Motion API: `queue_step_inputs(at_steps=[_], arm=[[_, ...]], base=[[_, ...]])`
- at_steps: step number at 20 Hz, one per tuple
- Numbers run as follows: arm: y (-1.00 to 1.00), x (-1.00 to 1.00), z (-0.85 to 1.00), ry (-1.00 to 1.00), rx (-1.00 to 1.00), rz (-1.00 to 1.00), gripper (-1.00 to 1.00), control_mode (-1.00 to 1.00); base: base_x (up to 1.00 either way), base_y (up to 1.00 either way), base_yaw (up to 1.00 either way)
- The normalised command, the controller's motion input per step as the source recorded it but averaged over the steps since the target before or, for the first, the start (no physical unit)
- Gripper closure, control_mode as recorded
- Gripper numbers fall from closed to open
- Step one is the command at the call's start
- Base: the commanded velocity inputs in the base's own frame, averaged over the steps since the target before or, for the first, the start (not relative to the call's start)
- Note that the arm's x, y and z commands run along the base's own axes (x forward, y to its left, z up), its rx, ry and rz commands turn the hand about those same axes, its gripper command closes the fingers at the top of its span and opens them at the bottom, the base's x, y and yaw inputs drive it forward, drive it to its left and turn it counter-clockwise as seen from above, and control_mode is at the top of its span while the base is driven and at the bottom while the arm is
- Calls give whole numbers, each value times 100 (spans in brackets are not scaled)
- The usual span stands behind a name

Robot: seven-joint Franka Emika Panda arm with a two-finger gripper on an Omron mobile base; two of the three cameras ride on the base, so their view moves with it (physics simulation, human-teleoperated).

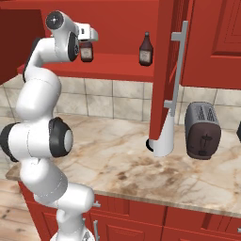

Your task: Move the ketchup and ketchup from the cabinet to the dining counter.

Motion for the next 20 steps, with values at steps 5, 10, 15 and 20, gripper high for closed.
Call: queue_step_inputs(at_steps=[5,10,15,20], arm=[[0,16,-10,0,0,0,-100,-100],[-4,16,-11,0,0,0,-100,-100],[-2,22,-3,0,0,0,-100,-100],[0,23,0,0,0,0,-100,-100]], base=[[0,0,0],[0,0,0],[0,0,0],[0,0,0]])
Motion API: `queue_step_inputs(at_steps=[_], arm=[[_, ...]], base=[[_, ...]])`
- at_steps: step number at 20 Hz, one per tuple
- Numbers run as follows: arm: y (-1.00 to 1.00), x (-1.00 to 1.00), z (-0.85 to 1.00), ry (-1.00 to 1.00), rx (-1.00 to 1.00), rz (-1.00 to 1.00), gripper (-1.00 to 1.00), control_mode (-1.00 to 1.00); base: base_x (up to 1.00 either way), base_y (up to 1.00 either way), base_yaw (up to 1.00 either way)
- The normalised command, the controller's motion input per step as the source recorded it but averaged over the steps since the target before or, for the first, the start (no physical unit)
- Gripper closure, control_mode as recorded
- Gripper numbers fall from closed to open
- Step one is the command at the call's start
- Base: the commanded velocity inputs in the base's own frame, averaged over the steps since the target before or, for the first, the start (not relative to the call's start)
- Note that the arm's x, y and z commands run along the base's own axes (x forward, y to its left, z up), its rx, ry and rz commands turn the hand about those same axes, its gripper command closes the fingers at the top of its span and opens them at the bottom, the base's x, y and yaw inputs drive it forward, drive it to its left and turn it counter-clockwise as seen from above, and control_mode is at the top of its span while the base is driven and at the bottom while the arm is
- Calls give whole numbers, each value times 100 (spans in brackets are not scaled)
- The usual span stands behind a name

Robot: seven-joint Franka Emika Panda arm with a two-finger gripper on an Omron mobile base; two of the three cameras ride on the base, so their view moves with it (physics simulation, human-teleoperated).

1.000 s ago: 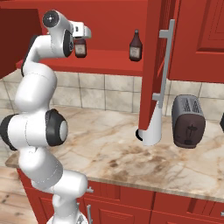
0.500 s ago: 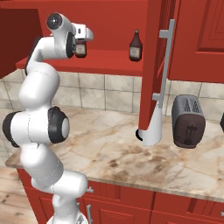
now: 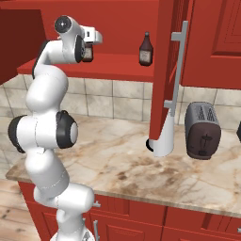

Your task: Move the ketchup and ketchup from the cabinet to the dining counter.

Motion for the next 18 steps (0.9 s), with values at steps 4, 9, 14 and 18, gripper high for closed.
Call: queue_step_inputs(at_steps=[4,9,14,18], arm=[[0,28,0,0,0,0,-100,-100],[0,25,0,0,3,0,-100,-100],[0,24,0,0,4,0,-100,-100],[4,17,0,0,2,0,-100,-100]], base=[[0,0,0],[0,0,0],[0,0,0],[0,0,0]])
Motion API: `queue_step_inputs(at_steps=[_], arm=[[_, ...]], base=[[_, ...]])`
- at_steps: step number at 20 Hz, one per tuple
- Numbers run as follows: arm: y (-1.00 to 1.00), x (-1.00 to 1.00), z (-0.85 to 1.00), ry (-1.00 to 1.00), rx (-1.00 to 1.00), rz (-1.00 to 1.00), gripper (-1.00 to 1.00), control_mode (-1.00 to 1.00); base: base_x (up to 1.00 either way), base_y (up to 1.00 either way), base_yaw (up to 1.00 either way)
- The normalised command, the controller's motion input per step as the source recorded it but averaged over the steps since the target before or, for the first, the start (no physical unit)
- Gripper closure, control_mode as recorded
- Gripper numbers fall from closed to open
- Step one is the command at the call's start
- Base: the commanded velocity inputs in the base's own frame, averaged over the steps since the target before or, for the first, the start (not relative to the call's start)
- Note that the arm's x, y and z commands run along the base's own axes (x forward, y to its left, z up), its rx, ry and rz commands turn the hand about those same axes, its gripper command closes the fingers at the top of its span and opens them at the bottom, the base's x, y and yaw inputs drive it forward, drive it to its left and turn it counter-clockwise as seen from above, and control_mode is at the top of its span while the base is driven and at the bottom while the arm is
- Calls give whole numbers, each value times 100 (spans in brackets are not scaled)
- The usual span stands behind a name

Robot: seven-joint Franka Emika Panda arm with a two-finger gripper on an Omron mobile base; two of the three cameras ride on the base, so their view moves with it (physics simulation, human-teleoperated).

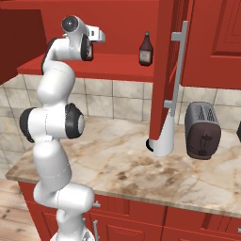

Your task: Move the ketchup and ketchup from the cabinet to the dining counter.

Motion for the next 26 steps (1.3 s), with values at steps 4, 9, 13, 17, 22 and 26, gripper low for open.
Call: queue_step_inputs(at_steps=[4,9,13,17,22,26], arm=[[8,2,-2,0,0,0,-100,-100],[4,-3,-4,1,0,0,-100,-100],[0,0,0,0,0,0,-100,-100],[0,0,0,0,0,0,-100,-100],[0,0,0,0,0,0,-100,-100],[0,0,0,0,0,0,-100,-100]], base=[[0,0,0],[0,0,0],[0,0,0],[0,0,0],[0,0,0],[0,0,0]])
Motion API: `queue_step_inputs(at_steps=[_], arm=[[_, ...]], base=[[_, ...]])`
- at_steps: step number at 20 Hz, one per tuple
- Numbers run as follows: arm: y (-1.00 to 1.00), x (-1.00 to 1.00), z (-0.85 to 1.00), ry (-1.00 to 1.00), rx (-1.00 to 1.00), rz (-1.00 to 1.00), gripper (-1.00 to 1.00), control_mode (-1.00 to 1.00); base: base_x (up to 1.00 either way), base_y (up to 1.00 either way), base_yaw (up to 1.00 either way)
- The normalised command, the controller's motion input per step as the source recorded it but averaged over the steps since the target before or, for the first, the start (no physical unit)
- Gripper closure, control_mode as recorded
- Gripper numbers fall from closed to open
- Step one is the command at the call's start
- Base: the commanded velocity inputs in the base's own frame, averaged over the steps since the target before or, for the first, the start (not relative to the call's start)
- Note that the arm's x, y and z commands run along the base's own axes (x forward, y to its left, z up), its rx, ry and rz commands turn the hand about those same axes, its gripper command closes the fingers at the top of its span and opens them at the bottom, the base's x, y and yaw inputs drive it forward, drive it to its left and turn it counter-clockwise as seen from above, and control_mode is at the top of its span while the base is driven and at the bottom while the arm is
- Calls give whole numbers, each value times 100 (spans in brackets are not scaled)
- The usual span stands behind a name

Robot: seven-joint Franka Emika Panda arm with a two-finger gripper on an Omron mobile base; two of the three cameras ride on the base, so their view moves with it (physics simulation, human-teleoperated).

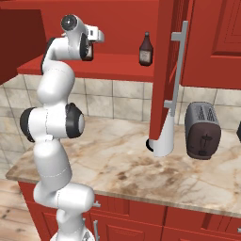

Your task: Move the ketchup and ketchup from the cabinet to the dining counter.

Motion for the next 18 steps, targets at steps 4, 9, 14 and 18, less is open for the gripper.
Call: queue_step_inputs(at_steps=[4,9,14,18], arm=[[0,0,0,0,0,0,-100,-100],[0,0,0,0,0,0,100,-100],[0,0,0,0,0,0,100,-100],[0,0,0,0,0,0,100,-100]], base=[[0,0,0],[0,0,0],[0,0,0],[0,0,0]])
